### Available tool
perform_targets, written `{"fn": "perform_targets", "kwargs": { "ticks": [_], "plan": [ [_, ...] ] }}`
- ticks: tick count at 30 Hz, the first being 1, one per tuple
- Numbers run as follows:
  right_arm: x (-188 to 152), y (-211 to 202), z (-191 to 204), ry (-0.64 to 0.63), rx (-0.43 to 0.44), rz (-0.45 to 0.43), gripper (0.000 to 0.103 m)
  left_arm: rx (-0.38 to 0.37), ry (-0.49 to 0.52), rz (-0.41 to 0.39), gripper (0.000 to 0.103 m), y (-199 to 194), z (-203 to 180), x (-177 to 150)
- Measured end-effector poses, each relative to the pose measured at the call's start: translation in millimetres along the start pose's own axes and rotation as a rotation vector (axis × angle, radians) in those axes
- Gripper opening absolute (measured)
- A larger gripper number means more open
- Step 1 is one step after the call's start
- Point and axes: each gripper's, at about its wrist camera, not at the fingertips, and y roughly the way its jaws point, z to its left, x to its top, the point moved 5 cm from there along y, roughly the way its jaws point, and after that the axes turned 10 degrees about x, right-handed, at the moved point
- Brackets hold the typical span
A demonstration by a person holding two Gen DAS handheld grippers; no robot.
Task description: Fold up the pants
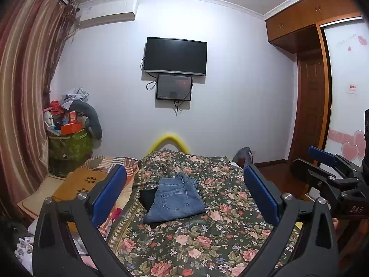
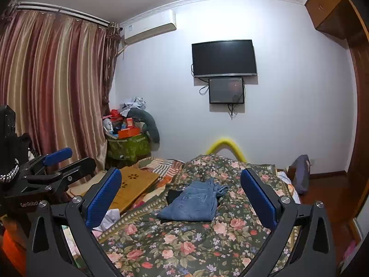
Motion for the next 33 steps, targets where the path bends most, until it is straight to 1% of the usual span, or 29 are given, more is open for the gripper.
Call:
{"fn": "perform_targets", "kwargs": {
  "ticks": [10,18,33],
  "plan": [
    [0.3,-0.3,-2.1,0.003,-0.005,0.001,0.102,-0.011,-0.009,-0.005,0.102,0.4,1.6,-0.7],
    [0.3,0.6,-3.3,0.004,-0.004,-0.001,0.102,-0.026,-0.014,0.01,0.102,2.5,1.3,-1.9],
    [0.5,1.3,-7.7,0.009,-0.007,-0.001,0.102,-0.053,0.015,0.018,0.102,2.4,-5.9,-5.9]
  ]
}}
